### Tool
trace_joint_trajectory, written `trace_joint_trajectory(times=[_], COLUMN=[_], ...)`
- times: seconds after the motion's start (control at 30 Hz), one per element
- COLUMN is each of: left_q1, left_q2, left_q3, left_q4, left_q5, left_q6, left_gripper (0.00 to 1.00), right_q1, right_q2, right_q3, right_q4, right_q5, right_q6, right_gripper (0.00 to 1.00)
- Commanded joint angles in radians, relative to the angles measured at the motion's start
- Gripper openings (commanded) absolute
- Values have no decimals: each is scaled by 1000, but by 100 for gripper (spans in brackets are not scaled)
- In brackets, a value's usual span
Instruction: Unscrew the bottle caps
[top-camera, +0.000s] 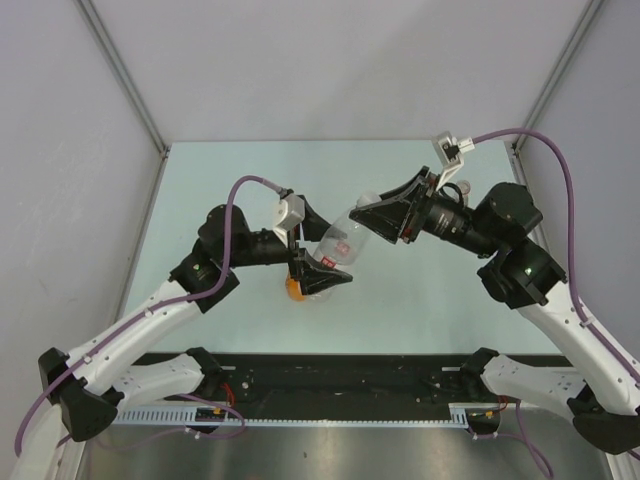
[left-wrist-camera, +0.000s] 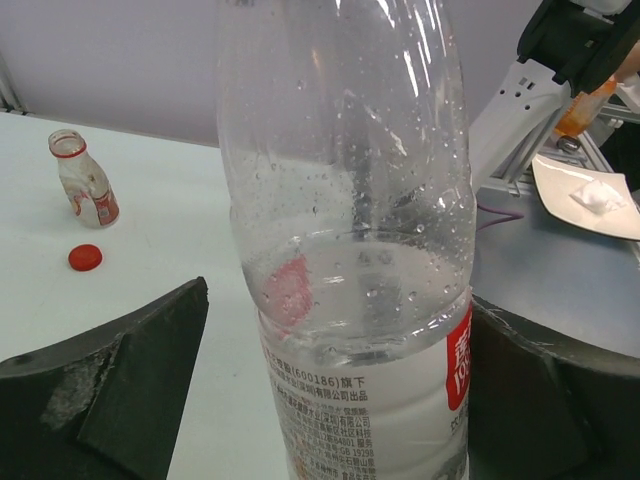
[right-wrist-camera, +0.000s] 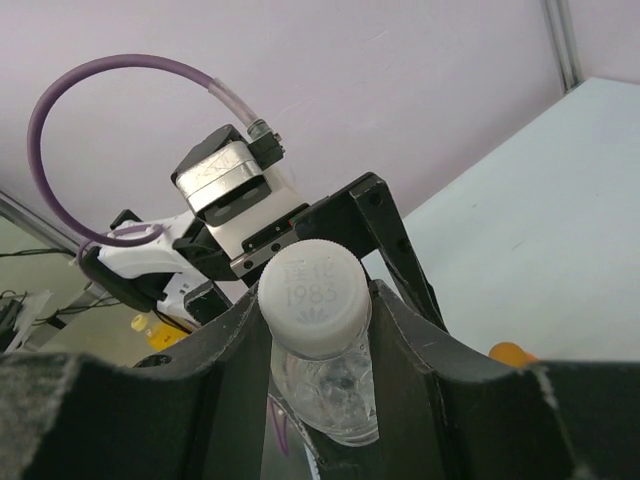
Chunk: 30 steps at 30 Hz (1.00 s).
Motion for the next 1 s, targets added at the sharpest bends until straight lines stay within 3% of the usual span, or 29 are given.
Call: trace_joint_trajectory(times=[0.0, 0.33, 0.5, 0.63, 0.7, 0.77, 0.8, 0.93, 0.97], left_q1=[13, 13, 13, 13, 13, 13, 13, 13, 13], left_q2=[6, 1, 9, 19, 21, 19, 13, -1, -5], left_q3=[9, 3, 0, 2, -1, -6, -7, -17, -20], left_q4=[31, 95, 117, 117, 120, 123, 123, 113, 107], left_q5=[-104, -115, -75, -45, -26, -9, -3, -15, -18], left_q6=[25, -24, -22, -24, -22, -18, -16, 1, 5], left_gripper=[99, 99, 86, 84, 73, 52, 47, 37, 36], right_q1=[45, 81, 86, 97, 101, 101, 106, 104, 104], right_q2=[-60, -145, -137, -122, -120, -119, -119, -120, -122], right_q3=[-14, -152, -161, -163, -164, -164, -164, -164, -164], right_q4=[85, 255, 291, 298, 301, 304, 304, 295, 294], right_q5=[-24, 75, 65, 54, 54, 48, 48, 48, 52], right_q6=[65, 74, 90, 96, 99, 99, 100, 102, 97], right_gripper=[0, 0, 0, 0, 0, 0, 0, 3, 16])
